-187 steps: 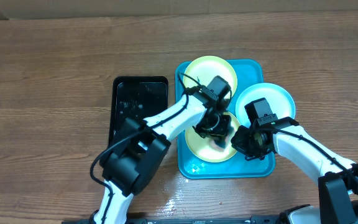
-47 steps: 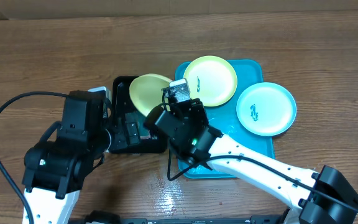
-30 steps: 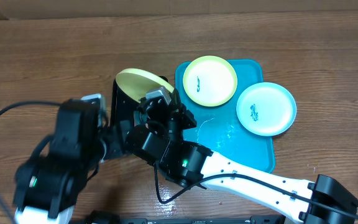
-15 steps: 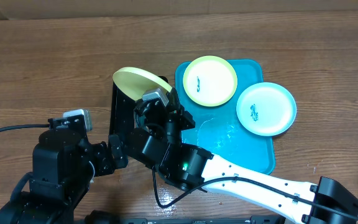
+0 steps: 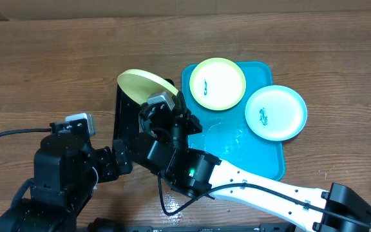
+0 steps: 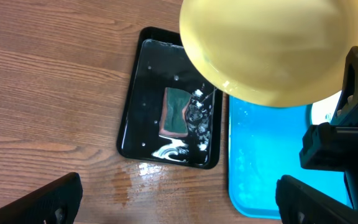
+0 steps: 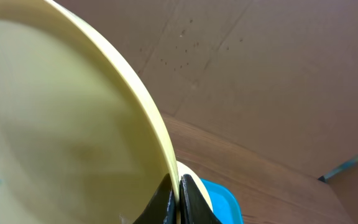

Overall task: Clean dirty plates on tray and stack at the side
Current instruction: 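Lift the yellow plate with the right gripper and tilt it over the black tray, then carry the yellow plate right with the right gripper and set it down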

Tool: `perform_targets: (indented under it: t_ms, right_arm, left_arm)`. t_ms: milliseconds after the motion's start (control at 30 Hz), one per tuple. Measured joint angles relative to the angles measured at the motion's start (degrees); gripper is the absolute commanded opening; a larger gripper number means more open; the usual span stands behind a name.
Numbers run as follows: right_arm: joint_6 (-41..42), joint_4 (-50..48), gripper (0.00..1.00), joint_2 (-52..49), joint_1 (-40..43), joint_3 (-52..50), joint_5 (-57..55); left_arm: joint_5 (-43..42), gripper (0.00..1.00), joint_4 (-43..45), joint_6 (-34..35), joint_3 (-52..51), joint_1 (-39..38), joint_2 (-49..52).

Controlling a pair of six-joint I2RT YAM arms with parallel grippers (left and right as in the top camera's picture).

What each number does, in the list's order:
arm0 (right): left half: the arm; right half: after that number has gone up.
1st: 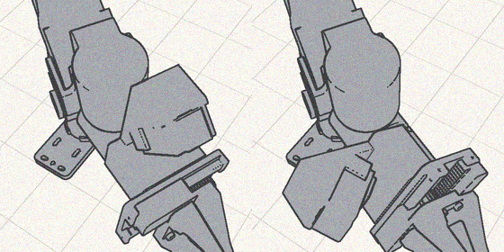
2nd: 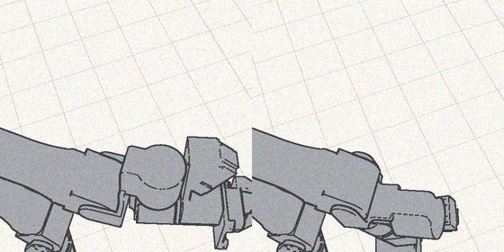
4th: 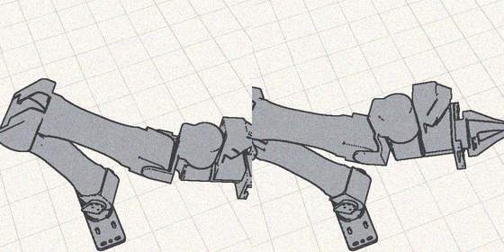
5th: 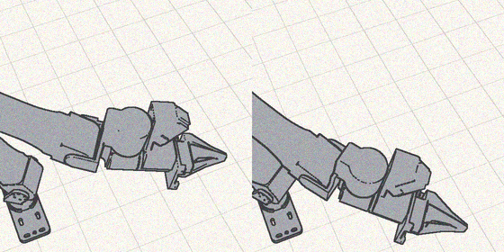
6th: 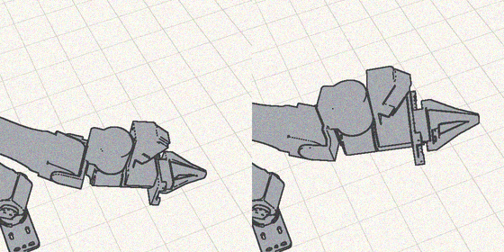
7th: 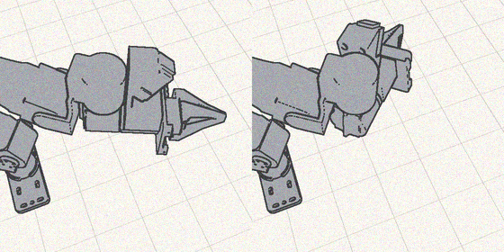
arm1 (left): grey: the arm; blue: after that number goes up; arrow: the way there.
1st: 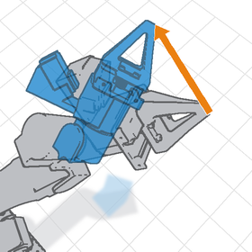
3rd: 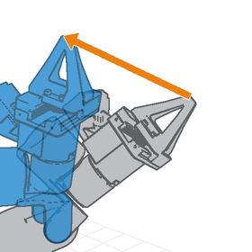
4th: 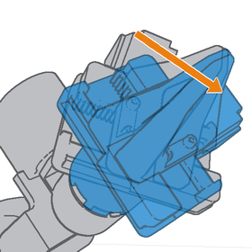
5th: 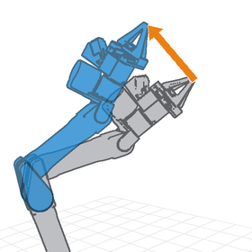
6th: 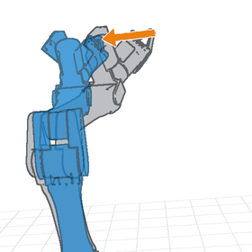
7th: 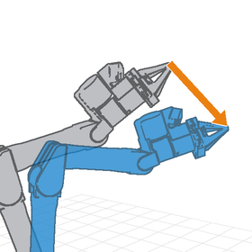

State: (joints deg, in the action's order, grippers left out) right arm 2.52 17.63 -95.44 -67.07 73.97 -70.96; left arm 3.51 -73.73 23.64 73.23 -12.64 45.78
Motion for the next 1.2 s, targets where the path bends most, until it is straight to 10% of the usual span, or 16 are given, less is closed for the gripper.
perform_targets:
  t_ms: [333,533,767,1200]
  right_arm:
    - [0.42,0.26,0.04,0.0,0.0,0.0,0.0]
    - [16.52,14.19,0.04,0.02,3.34,0.28,8.76]
    - [35.28,19.45,0.04,0.55,18.82,0.28,39.41]
    - [39.82,35.89,0.04,20.2,63.36,0.5,81.37]
  left_arm:
    - [0.02,1.0,0.0,0.0,0.0,0.0,0.0]
    - [0.35,1.0,0.0,0.0,0.0,-0.02,0.11]
    - [0.35,1.0,0.0,0.0,0.0,-0.02,0.15]
    - [0.35,1.0,-0.02,0.0,0.0,-0.02,0.15]
